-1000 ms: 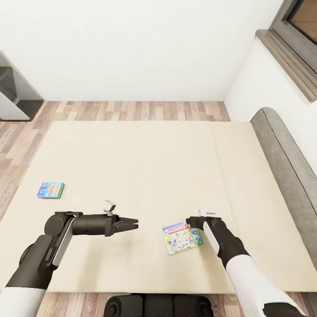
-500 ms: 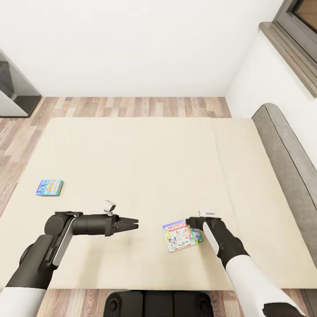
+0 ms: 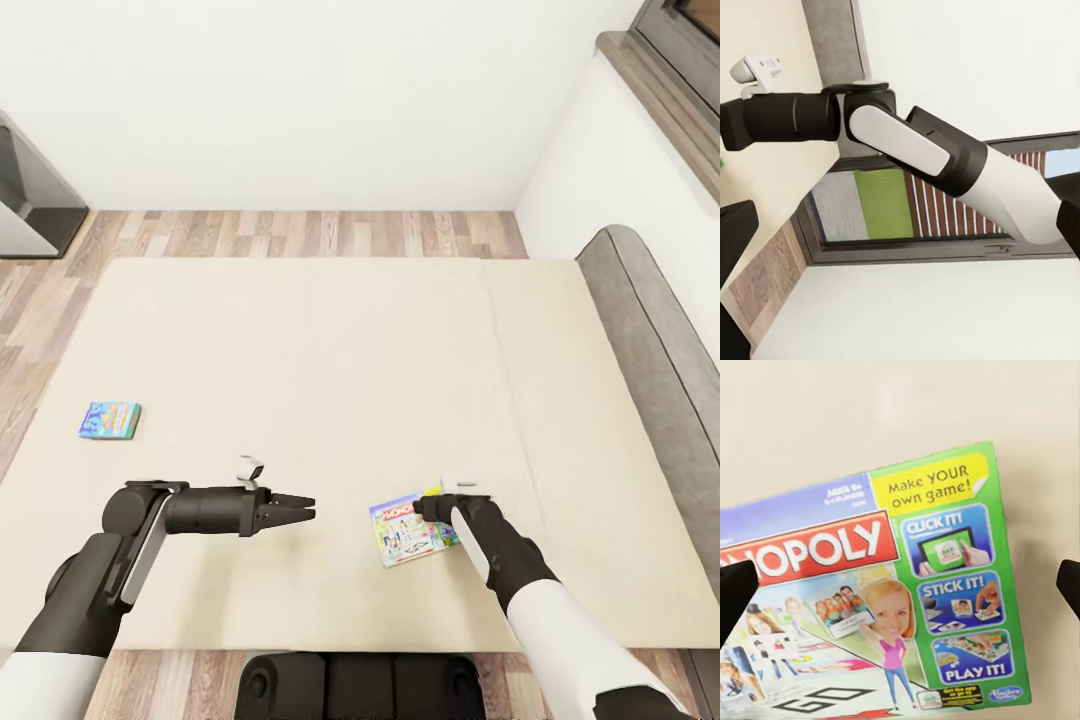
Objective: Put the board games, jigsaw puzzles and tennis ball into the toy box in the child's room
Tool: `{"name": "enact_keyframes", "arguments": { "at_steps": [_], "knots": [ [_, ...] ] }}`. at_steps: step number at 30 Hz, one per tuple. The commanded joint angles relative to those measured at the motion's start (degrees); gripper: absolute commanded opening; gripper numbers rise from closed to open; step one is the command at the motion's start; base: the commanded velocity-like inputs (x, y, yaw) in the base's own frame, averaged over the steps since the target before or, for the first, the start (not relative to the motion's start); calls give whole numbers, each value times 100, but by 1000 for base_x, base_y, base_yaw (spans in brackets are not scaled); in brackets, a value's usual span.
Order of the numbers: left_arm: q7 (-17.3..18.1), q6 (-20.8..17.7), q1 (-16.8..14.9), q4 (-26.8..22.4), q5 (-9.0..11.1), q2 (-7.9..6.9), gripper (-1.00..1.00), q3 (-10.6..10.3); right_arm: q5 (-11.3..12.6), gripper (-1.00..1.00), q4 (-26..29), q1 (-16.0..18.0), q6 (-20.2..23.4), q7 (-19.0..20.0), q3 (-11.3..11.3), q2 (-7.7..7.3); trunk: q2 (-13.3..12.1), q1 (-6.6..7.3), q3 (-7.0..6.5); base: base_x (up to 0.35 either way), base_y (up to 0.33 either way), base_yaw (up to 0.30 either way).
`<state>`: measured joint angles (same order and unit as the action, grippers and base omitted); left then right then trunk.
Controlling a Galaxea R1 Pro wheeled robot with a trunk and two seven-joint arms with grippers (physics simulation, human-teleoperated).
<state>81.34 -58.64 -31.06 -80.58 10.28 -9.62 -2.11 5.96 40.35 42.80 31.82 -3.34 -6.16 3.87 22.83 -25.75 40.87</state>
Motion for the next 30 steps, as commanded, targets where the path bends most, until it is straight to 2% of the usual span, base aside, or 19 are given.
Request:
{"name": "enact_keyframes", "arguments": {
  "at_steps": [1, 5, 9, 30],
  "knots": [
    [5, -60, -3, -1, 19, -5, 100, -8, 57, 100, 8, 2, 25, -35, -70, -3, 9, -3, 16, 0, 0, 0],
    [5, -60, -5, -1, 18, -5, 100, -8, 49, 100, -4, 2, 26, -35, -226, -1, 9, -3, 54, 0, 0, 0],
    [5, -60, -5, -1, 18, -5, 100, -8, 47, 100, -8, 2, 26, -35, -263, -7, 9, -3, 91, 0, 0, 0],
    [5, -60, -3, -1, 18, -5, 100, -8, 37, 100, -10, 0, 3, -35, -289, -9, 9, -3, 289, 0, 0, 0]
  ]
}}
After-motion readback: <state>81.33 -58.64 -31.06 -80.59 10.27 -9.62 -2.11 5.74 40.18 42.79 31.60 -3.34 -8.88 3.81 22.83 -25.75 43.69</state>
